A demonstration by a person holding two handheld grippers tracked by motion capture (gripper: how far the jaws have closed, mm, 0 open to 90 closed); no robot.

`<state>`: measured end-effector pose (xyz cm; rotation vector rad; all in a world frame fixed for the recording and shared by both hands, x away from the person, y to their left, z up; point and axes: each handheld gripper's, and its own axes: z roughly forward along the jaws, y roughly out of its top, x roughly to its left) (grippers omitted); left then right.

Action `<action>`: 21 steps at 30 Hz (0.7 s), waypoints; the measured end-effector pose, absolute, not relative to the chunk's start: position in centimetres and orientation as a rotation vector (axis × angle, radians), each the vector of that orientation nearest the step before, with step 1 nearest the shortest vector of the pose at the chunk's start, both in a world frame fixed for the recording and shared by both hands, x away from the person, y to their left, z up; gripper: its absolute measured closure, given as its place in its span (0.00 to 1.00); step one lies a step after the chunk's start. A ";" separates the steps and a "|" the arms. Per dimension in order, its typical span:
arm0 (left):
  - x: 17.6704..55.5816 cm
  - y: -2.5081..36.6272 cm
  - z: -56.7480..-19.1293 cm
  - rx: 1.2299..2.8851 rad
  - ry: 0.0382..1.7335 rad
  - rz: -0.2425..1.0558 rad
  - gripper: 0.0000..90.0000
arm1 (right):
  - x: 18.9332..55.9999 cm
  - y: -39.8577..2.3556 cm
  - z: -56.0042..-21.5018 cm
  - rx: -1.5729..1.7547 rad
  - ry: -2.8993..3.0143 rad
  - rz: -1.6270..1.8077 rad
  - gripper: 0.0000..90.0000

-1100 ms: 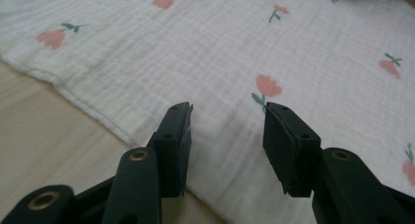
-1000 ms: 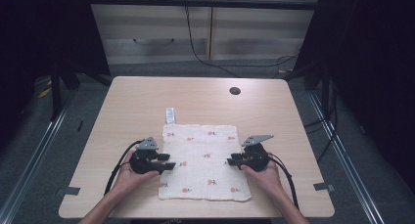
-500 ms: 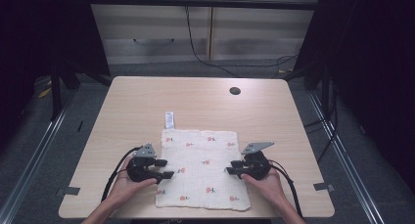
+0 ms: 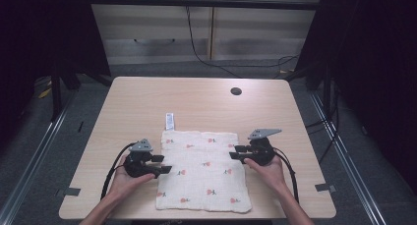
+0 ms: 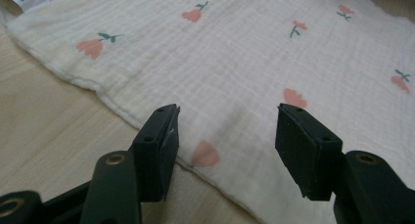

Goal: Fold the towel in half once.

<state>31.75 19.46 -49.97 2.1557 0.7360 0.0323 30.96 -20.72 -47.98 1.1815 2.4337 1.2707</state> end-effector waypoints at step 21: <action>31.9 18.7 -50.4 2.187 0.728 0.168 0.53 | 39.1 -22.4 -48.2 1.262 2.396 1.214 0.69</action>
